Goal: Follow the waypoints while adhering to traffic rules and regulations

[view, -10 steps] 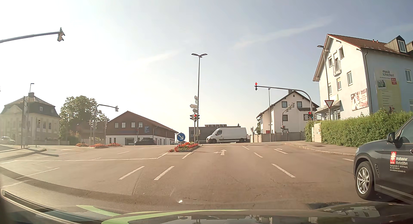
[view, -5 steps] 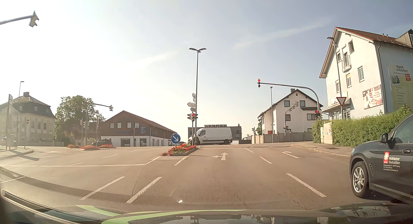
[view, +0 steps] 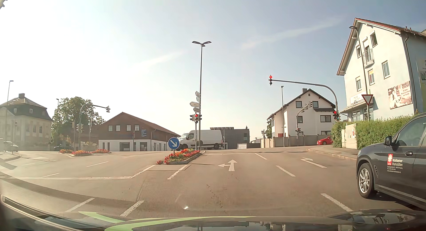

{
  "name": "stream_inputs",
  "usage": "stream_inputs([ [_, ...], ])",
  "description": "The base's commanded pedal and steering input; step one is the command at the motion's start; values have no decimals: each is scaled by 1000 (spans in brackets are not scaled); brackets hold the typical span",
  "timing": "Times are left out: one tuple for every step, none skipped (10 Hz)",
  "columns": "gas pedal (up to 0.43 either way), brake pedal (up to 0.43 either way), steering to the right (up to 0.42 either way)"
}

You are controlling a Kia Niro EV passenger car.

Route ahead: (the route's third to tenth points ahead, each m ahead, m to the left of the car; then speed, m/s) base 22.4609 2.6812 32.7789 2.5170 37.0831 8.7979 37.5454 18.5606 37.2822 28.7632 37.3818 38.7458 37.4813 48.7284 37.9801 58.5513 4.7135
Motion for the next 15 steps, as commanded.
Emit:
stream_inputs([
  [138,0,2],
  [118,0,2],
  [110,0,2],
  [110,0,2],
  [110,0,2],
  [110,0,2],
  [110,0,2],
  [98,0,2],
  [98,0,5],
  [98,0,5],
  [87,0,6],
  [0,0,6],
  [0,0,6],
  [0,0,6],
  [0,0,5],
])
